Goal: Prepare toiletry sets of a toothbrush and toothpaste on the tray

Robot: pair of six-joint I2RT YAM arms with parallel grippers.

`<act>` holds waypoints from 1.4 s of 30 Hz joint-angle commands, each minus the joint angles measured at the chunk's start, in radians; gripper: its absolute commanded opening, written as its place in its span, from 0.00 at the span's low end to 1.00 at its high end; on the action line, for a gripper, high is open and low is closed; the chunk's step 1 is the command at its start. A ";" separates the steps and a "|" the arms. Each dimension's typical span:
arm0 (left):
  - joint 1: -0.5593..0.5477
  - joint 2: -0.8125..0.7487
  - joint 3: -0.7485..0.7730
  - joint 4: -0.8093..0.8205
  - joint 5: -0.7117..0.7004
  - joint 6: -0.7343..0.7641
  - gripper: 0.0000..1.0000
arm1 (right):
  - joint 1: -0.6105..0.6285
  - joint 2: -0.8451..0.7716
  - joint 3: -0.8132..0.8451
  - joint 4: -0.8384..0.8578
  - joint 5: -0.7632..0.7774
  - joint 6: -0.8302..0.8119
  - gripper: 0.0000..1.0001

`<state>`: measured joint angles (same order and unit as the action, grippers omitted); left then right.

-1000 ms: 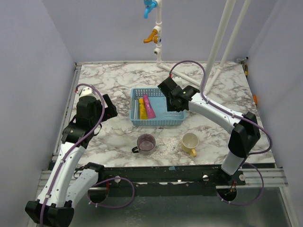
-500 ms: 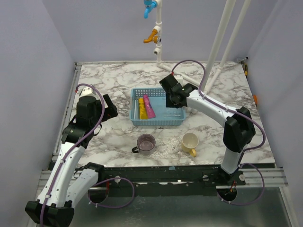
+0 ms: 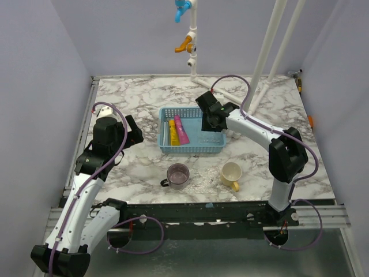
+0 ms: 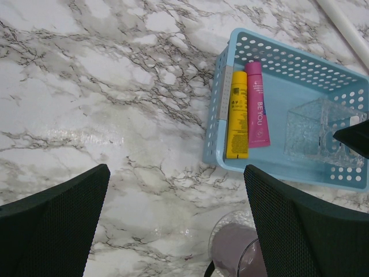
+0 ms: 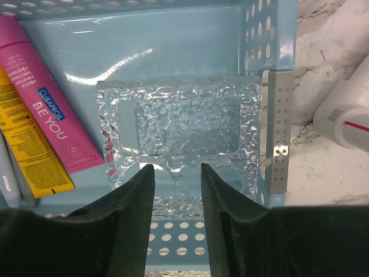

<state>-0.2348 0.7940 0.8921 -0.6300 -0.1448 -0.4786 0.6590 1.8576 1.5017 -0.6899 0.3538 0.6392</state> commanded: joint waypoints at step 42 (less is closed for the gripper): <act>0.018 0.008 0.024 0.013 0.033 -0.008 0.99 | -0.009 -0.010 -0.058 0.054 -0.015 0.071 0.40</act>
<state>-0.2226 0.8082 0.8921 -0.6296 -0.1341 -0.4789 0.6590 1.8236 1.4174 -0.6510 0.3454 0.6807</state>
